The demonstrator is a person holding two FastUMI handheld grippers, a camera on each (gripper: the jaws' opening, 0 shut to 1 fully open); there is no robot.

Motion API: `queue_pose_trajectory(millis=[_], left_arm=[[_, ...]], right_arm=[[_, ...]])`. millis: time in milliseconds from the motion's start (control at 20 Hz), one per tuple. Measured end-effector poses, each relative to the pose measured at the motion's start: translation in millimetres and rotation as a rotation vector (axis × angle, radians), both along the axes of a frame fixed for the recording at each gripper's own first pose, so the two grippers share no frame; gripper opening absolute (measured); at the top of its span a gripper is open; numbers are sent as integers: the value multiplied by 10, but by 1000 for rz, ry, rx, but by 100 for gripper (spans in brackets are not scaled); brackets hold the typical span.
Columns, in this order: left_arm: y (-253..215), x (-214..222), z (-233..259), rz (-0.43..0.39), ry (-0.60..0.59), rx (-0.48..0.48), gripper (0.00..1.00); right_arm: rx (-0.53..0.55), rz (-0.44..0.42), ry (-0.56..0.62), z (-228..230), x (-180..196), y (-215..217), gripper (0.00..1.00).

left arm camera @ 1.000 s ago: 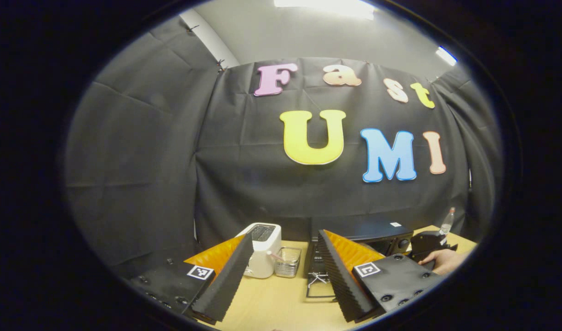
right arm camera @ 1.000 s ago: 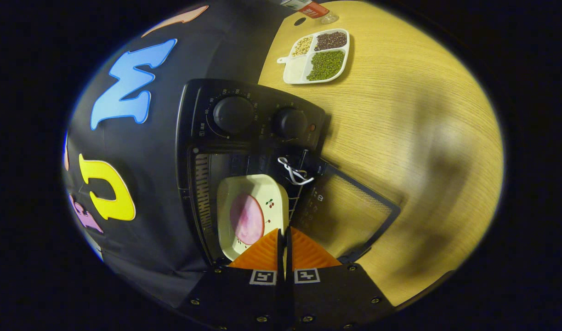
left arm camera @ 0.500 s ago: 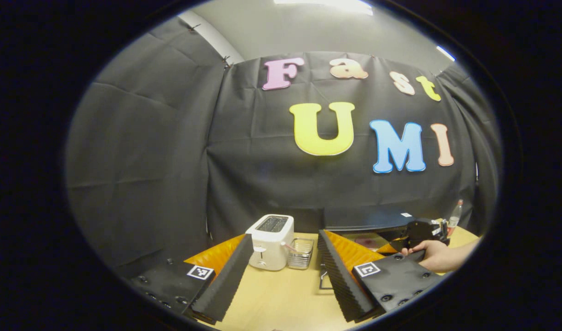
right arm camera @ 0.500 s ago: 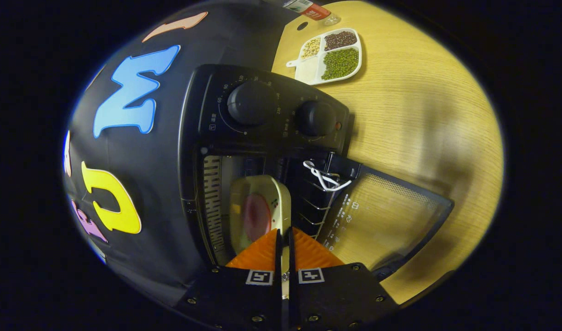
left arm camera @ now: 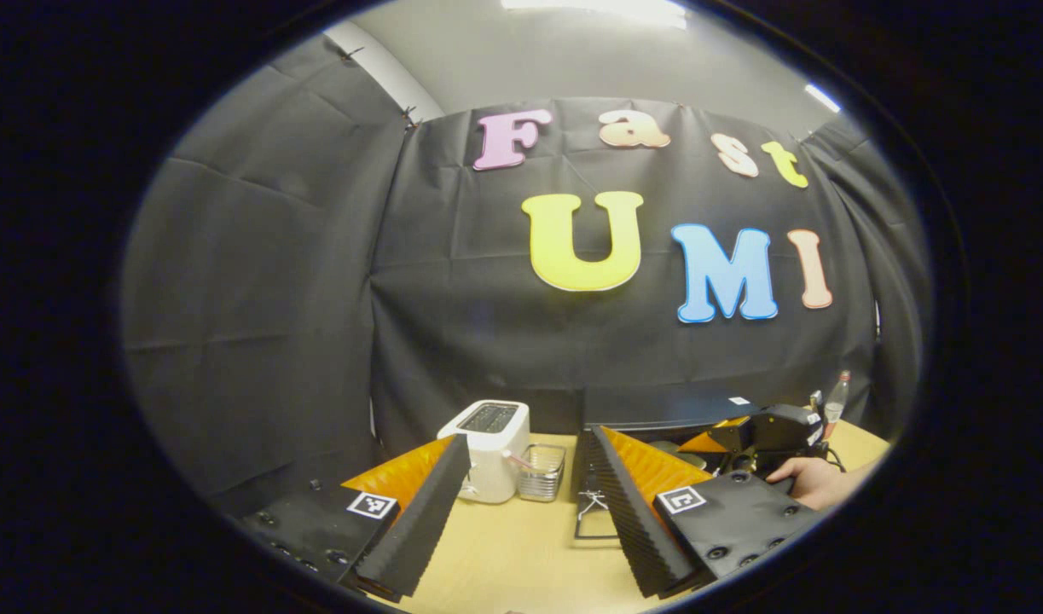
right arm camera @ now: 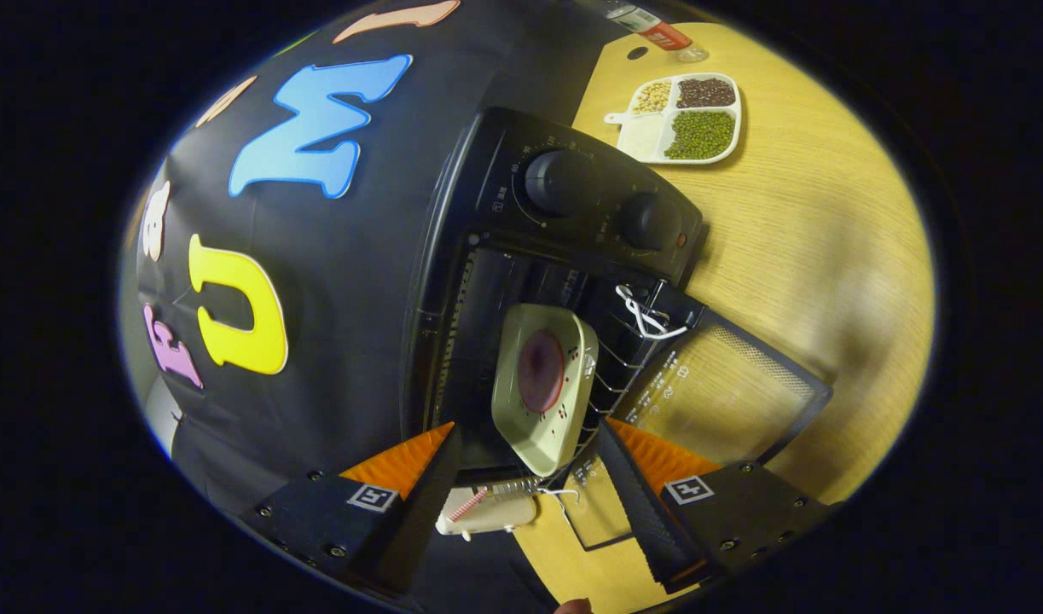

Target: Open the electric oven with the left hand, put the food in, and close the electric oven.

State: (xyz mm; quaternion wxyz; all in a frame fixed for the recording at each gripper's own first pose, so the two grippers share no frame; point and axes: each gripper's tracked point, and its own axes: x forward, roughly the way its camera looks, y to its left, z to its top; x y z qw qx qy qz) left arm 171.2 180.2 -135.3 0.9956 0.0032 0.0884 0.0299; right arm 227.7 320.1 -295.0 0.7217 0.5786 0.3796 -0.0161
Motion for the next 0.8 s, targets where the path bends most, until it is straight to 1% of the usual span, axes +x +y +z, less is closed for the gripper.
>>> queue_pose_trajectory(millis=[100,200,250,300,350,400,450,500,600,700,750,800], left_arm=[[-108,-14,-25,-13,8,-14,99],[-215,-34,-77,-25,17,-24,100],[-269,-54,-99,-32,24,-27,95],[-328,-70,-140,-39,31,-28,95],[-388,-79,-177,-47,39,-31,100],[-453,-102,-215,-54,46,-34,95],[-506,-113,-247,-60,56,-40,100],[-571,-133,-288,-69,64,-47,95],[-706,-149,-348,-85,78,-58,95],[-838,-157,-435,-106,92,-66,95],[-906,-165,-482,-118,103,-70,99],[-962,-177,-542,-127,115,-76,100]], right_arm=[[-48,81,-36,113,-156,-50,98],[-148,168,-108,241,-304,-173,98],[-197,205,-152,343,-369,-241,98],[-238,232,-197,444,-398,-323,98],[-274,252,-237,558,-449,-394,98],[-304,269,-275,665,-478,-486,98],[-340,283,-301,736,-525,-579,98],[-374,296,-326,804,-564,-679,98],[-442,322,-372,909,-654,-854,98],[-505,358,-409,1009,-783,-1023,98],[-549,372,-440,1061,-832,-1118,98],[-601,386,-474,1119,-878,-1216,98]])
